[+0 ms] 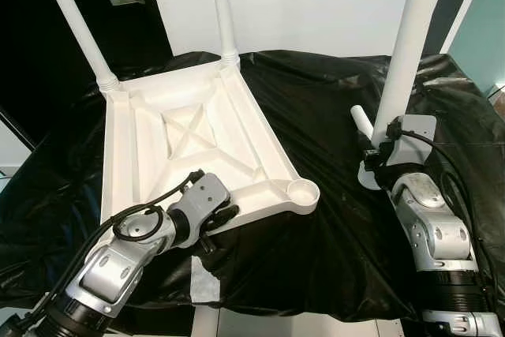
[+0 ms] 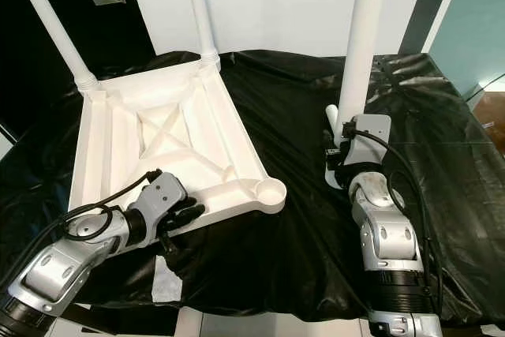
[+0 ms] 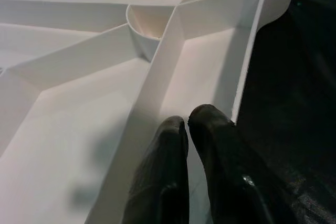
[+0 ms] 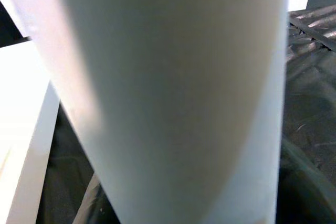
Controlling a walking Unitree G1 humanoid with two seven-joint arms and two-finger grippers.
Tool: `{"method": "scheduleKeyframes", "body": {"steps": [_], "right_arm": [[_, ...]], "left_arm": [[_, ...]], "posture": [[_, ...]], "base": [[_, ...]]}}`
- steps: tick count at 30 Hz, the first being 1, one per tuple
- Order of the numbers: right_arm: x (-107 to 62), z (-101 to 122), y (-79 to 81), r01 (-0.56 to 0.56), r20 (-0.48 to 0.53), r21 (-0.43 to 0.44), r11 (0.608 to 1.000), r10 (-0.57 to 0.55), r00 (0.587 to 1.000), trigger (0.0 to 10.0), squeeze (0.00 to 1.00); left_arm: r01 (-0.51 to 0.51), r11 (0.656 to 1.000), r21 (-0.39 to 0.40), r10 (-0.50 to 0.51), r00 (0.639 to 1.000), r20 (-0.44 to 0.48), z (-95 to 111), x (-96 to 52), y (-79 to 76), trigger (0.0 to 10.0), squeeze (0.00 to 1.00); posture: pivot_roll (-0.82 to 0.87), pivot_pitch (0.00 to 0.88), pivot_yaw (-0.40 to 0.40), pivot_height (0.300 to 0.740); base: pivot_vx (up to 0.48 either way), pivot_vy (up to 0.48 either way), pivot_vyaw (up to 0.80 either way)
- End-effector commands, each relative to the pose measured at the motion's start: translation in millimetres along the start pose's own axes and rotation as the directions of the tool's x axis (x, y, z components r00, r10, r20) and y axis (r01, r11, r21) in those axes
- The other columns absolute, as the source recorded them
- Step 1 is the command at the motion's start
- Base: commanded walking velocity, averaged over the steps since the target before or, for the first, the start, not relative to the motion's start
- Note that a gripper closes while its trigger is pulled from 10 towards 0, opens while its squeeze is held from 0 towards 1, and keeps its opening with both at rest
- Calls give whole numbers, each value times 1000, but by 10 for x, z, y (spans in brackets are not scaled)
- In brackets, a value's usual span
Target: Building children table
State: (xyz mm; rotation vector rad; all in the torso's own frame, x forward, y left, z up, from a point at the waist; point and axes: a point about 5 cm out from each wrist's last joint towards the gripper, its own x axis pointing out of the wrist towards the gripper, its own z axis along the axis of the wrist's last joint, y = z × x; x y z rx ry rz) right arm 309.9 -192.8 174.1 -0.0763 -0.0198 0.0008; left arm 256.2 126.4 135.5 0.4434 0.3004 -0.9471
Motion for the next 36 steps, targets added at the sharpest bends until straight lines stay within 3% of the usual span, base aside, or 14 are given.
{"method": "scheduleKeyframes", "body": {"steps": [1, 6, 7, 10, 12, 13, 14, 15, 24, 25, 26, 27, 36], "right_arm": [[21, 43, 34, -14, 20, -9, 1000, 14, 1000, 10000, 0], [20, 39, 42, -18, 18, -16, 1000, 18, 1000, 10000, 0], [22, 39, 49, -20, 19, -18, 1000, 20, 1000, 10000, 0], [24, 39, 54, -21, 20, -19, 1000, 22, 1000, 10000, 0], [25, 39, 73, -26, 20, -18, 1000, 26, 999, 10000, 0], [25, 38, 77, -27, 18, -20, 999, 28, 999, 10000, 0], [25, 36, 79, -28, 17, -23, 999, 28, 999, 10000, 0], [25, 38, 78, -28, 17, -21, 999, 29, 999, 10000, 0], [30, 48, 63, -20, 19, -20, 1000, 20, 1000, 10000, 0], [34, 52, 61, -19, 20, -20, 1000, 19, 1000, 10000, 0], [34, 52, 61, -19, 20, -20, 1000, 19, 1000, 10000, 0], [36, 56, 59, -18, 21, -20, 1000, 19, 1000, 10000, 0], [44, 59, 41, -12, 21, -23, 1000, 13, 1000, 10000, 0]], "left_arm": [[163, 987, 4, -163, 987, -2, -5, -11, -109, 10000, 0], [224, 973, -51, -219, 972, 84, 114, -55, -163, 10000, 0], [234, 970, -61, -229, 969, 90, 127, -65, -171, 10000, 1000], [240, 969, -64, -234, 968, 91, 131, -70, -176, 10000, 1000], [208, 978, -10, -207, 978, 26, 40, -37, -169, 10000, 1000], [194, 981, 12, -194, 981, -5, -4, -21, -164, 10000, 259], [187, 982, 25, -186, 982, -24, -30, -12, -162, 10000, 259], [171, 985, 36, -170, 985, -37, -51, 3, -152, 10000, 0], [87, 994, 61, -81, 993, -88, -110, 90, -53, 10000, 0], [80, 994, 68, -75, 994, -85, -100, 103, -40, 6196, 0], [80, 994, 68, -75, 994, -85, -100, 103, -40, 6196, 0], [84, 994, 69, -78, 994, -79, -82, 112, -39, 0, 0], [135, 985, 103, -131, 990, -46, 25, 170, -76, 0, 0]], "posture": [[-49, 21, 17, 740], [-49, 16, 18, 740], [-49, 15, 19, 740], [-49, 15, 19, 740], [-49, 15, 21, 740], [-48, 19, 20, 740], [-48, 19, 20, 740], [-49, 20, 20, 740], [-53, 25, 23, 740], [-54, 25, 25, 740], [-54, 25, 25, 740], [-53, 27, 26, 740], [-57, 25, 32, 740]], "base": [[0, 0, 0], [0, 0, 0], [0, 0, 0], [0, 0, 0], [0, 0, 0], [0, 0, 0], [0, 0, 0], [0, 0, 0], [0, 0, 0], [0, 0, 0], [0, 0, 0], [0, 0, 0], [0, 0, 0]]}}
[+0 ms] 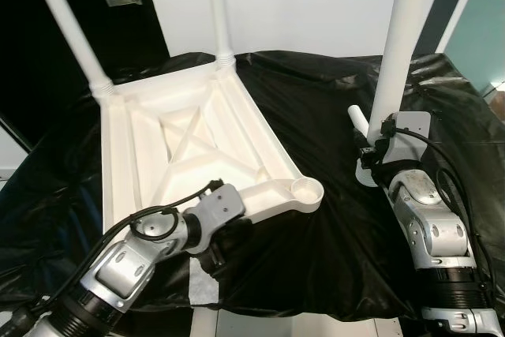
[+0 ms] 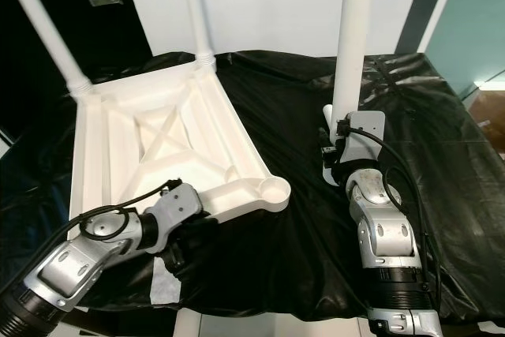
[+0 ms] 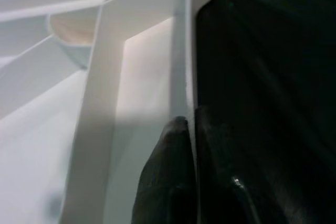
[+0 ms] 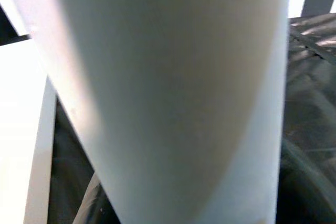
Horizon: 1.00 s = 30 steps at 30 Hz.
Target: Building children table
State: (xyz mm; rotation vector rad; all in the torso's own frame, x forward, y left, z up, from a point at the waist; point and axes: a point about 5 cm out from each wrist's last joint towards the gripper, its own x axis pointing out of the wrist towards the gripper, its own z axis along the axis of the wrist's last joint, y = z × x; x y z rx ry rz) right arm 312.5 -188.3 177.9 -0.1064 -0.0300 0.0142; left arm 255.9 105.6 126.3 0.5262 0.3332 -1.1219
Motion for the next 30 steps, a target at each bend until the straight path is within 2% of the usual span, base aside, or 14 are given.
{"method": "scheduleKeyframes", "body": {"steps": [1, 2, 3, 4, 9, 12, 15, 16, 17, 18, 20, 21, 28, 30], "right_arm": [[19, 21, -5, 3, 12, 8, 1000, -3, 1000, 10000, 0], [19, 21, -5, 3, 12, 8, 1000, -3, 1000, 10000, 0], [20, 22, -6, 4, 13, 9, 1000, -4, 1000, 10000, 0], [19, 24, 11, -1, 17, 11, 1000, 1, 1000, 10000, 0], [12, 25, 73, -24, 25, 16, 1000, 23, 999, 10000, 0], [-6, 53, 175, -75, 51, 25, 997, 73, 996, 10000, 0], [-12, 66, 205, -90, 64, 28, 996, 88, 994, 10000, 0], [-18, 72, 233, -103, 70, 28, 994, 101, 992, 10000, 0], [-36, 87, 312, -138, 93, 40, 990, 134, 987, 10000, 0], [-42, 91, 340, -151, 102, 46, 987, 146, 984, 10000, 0], [-44, 94, 355, -159, 108, 51, 986, 153, 982, 10000, 0], [-48, 99, 374, -167, 115, 53, 985, 160, 980, 10000, 0], [-43, 19, 401, -170, 108, 80, 982, 161, 981, 10000, 0], [-49, 5, 402, -182, 121, 136, 974, 166, 979, 10000, 0]], "left_arm": [[-19, 999, 30, 19, 1000, -5, 6, -3, 32, 0, 0], [-19, 999, 30, 19, 1000, -5, 6, -3, 32, 0, 0], [-24, 998, 49, 25, 1000, -10, 19, 64, 24, 3373, 0], [-24, 996, 92, 25, 1000, -18, 55, 203, -15, 10000, 0], [-12, 993, 121, 14, 1000, -18, 129, 396, -95, 10000, 0], [-94, 991, 93, 99, 994, -46, 143, 515, -22, 10000, 0], [-120, 990, 79, 124, 991, -51, 141, 524, 14, 10000, 0], [-124, 989, 79, 128, 990, -51, 139, 509, 39, 10000, 227], [-116, 991, 68, 118, 992, -34, 144, 406, 90, 10000, 1000], [-105, 992, 65, 106, 994, -20, 155, 363, 99, 10000, 843], [-98, 993, 62, 99, 995, -11, 162, 340, 104, 10000, 843], [-91, 995, 37, 90, 996, 11, 187, 305, 110, 10000, 0], [-42, 999, -33, 47, 987, 155, 333, 159, 101, 10000, 0], [-31, 999, -45, 39, 979, 198, 388, 120, 90, 10000, 0]], "posture": [[-57, 23, 35, 740], [-57, 23, 35, 740], [-58, 22, 34, 740], [-60, 21, 35, 740], [-67, 21, 39, 740], [-74, 23, 44, 740], [-76, 23, 45, 740], [-76, 24, 46, 740], [-67, 23, 44, 740], [-67, 23, 44, 740], [-67, 23, 44, 740], [-62, 23, 45, 740], [-52, 23, 38, 740], [-51, 23, 35, 740]], "base": [[0, 0, 0], [0, 0, 0], [0, 0, 0], [0, 0, 0], [0, 0, 0], [0, 0, 0], [0, 0, 0], [0, 0, 0], [0, 0, 0], [0, 0, 0], [0, 0, 0], [0, 0, 0], [0, 0, 0], [0, 0, 0]]}}
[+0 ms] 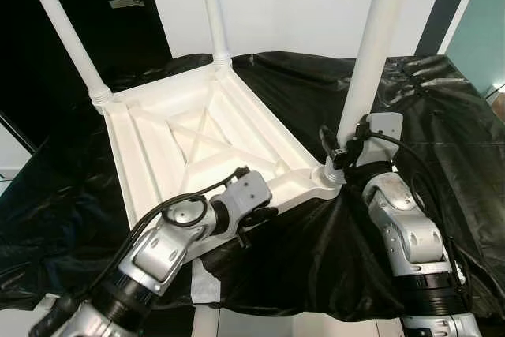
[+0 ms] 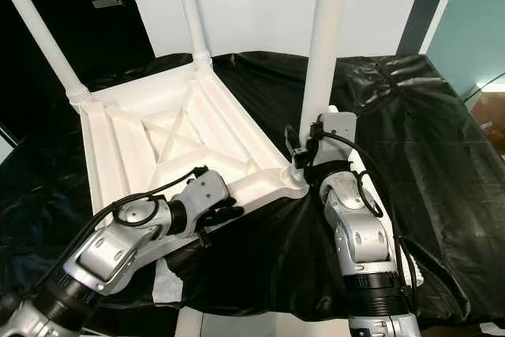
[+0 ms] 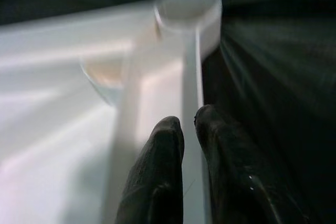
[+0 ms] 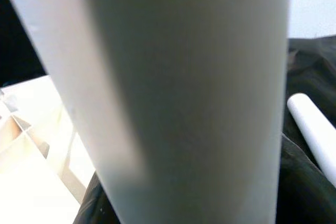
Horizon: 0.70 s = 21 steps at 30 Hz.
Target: Building children table
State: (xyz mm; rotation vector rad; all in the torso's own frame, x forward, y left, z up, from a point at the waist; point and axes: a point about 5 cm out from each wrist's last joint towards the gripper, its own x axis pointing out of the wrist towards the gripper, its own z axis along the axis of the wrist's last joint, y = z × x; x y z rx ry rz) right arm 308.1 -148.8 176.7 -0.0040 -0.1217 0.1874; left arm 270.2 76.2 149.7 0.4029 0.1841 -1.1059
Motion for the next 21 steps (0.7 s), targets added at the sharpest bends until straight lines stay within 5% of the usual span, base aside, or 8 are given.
{"method": "scheduleKeyframes", "body": {"steps": [1, 13, 21], "right_arm": [[-15, -26, 5, -9, 16, 48, 999, 8, 1000, 10000, 0], [-89, -410, -94, 50, -100, 224, 973, -28, 995, 10000, 0], [8, -383, -77, 4, -98, 227, 974, 18, 995, 10000, 0]], "left_arm": [[11, 1000, -16, -11, 999, 32, 48, -44, 2, 10000, 0], [-12, 994, -108, 23, 995, 93, 91, -120, -36, 10000, 0], [2, 994, -114, 8, 996, 88, 67, -131, -111, 10000, 0]], "posture": [[-52, 21, 33, 740], [-41, 13, 14, 740], [-42, 6, 10, 740]], "base": [[0, 0, 0], [0, 0, 0], [0, 0, 0]]}}
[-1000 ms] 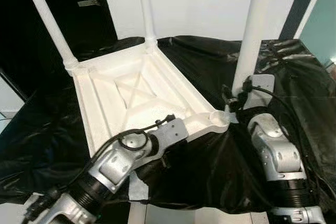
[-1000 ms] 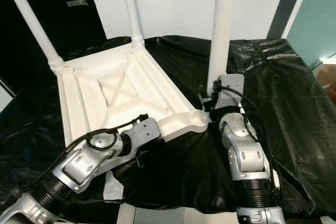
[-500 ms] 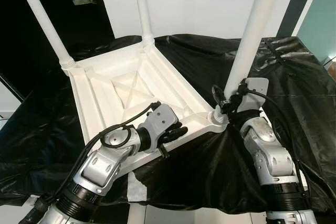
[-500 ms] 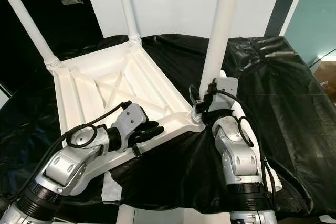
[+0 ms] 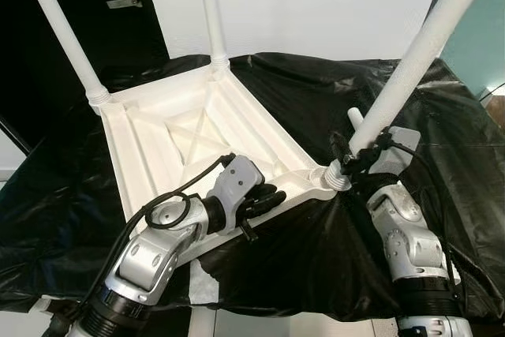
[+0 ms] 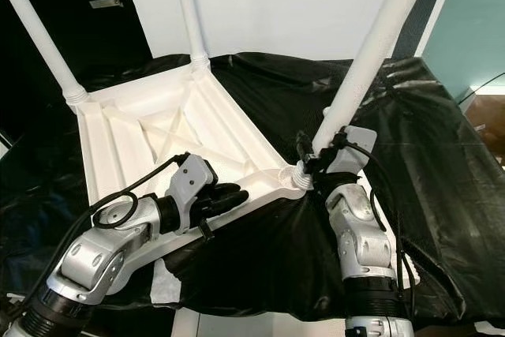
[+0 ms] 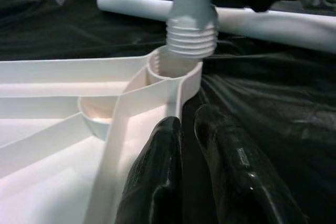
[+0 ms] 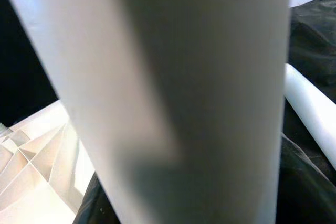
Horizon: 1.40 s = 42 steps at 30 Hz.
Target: Building children table
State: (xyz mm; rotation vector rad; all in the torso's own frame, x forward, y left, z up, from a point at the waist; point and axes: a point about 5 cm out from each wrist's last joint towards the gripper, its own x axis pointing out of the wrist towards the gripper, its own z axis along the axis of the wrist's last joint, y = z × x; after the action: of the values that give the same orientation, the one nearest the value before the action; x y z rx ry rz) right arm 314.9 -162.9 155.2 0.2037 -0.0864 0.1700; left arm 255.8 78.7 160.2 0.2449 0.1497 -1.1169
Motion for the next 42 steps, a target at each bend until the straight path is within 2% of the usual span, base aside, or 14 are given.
{"method": "scheduleKeyframes", "body": {"steps": [1, 6, 7, 10, 14, 18, 19, 21, 22, 25, 30, 32, 38, 42], "right_arm": [[2, -181, 51, -45, -93, 18, 999, 46, 995, 10000, 0], [25, -210, 119, -132, -136, -66, 989, 122, 983, 10000, 0], [48, -233, 153, -178, -165, -128, 976, 156, 974, 10000, 0], [61, -254, 174, -207, -188, -156, 966, 176, 966, 10000, 0], [101, -248, 200, -203, -167, -50, 978, 192, 967, 10000, 0], [113, -258, 158, -170, -165, -9, 985, 166, 972, 10000, 0], [109, -280, 92, -134, -173, 23, 991, 136, 975, 10000, 0], [109, -280, 92, -134, -173, 23, 991, 136, 975, 10000, 0], [103, -314, -64, -56, -194, 51, 997, 65, 979, 10000, 0], [99, -313, -160, -19, -200, 40, 999, 27, 979, 10000, 0], [102, -297, -191, -24, -196, 25, 999, 29, 980, 10000, 0], [102, -302, -166, -44, -196, 3, 999, 44, 980, 10000, 0], [52, -395, 25, -220, -207, -253, 942, 169, 964, 10000, 0], [13, -472, 35, -252, -231, -287, 924, 188, 955, 10000, 0]], "left_arm": [[-12, 1000, -3, 12, 1000, -26, -40, -9, -22, 10000, 0], [-20, 999, 27, 21, 998, -59, -82, -5, -25, 10000, 0], [-25, 999, 31, 27, 998, -62, -82, -8, -22, 10000, 0], [-27, 999, 30, 29, 998, -63, -83, -8, -18, 10000, 0], [-42, 998, 49, 46, 996, -71, -90, -1, 16, 10000, 0], [-49, 996, 68, 55, 996, -76, -92, 6, 33, 10000, 0], [-56, 996, 68, 61, 996, -70, -80, 16, 42, 10000, 0], [-56, 996, 68, 61, 996, -70, -80, 16, 42, 10000, 0], [-57, 997, 61, 60, 997, -55, -56, 37, 26, 10000, 0], [-51, 997, 56, 54, 997, -49, -45, 46, 8, 10000, 0], [-49, 997, 55, 52, 998, -46, -29, 49, 11, 10000, 0], [-48, 998, 51, 51, 998, -43, -21, 51, 7, 10000, 0], [-47, 998, 49, 48, 998, -32, 8, 47, 14, 10000, 0], [-52, 997, 49, 53, 998, -31, 13, 39, 25, 10000, 0]], "posture": [[-40, 3, 9, 740], [-35, 0, 2, 740], [-34, 0, 0, 740], [-34, 0, -3, 740], [-28, 2, -19, 740], [-24, 4, -31, 740], [-28, 5, -34, 740], [-28, 5, -34, 740], [-33, 8, -27, 740], [-34, 8, -25, 740], [-38, 12, -4, 740], [-38, 12, 2, 740], [-36, 13, 10, 740], [-34, 13, 10, 740]], "base": [[0, 0, 0], [0, 0, 0], [0, 0, 0], [0, 0, 0], [0, 0, 0], [0, 0, 0], [0, 0, 0], [0, 0, 0], [0, 0, 0], [0, 0, 0], [0, 0, 0], [0, 0, 0], [0, 0, 0], [0, 0, 0]]}}
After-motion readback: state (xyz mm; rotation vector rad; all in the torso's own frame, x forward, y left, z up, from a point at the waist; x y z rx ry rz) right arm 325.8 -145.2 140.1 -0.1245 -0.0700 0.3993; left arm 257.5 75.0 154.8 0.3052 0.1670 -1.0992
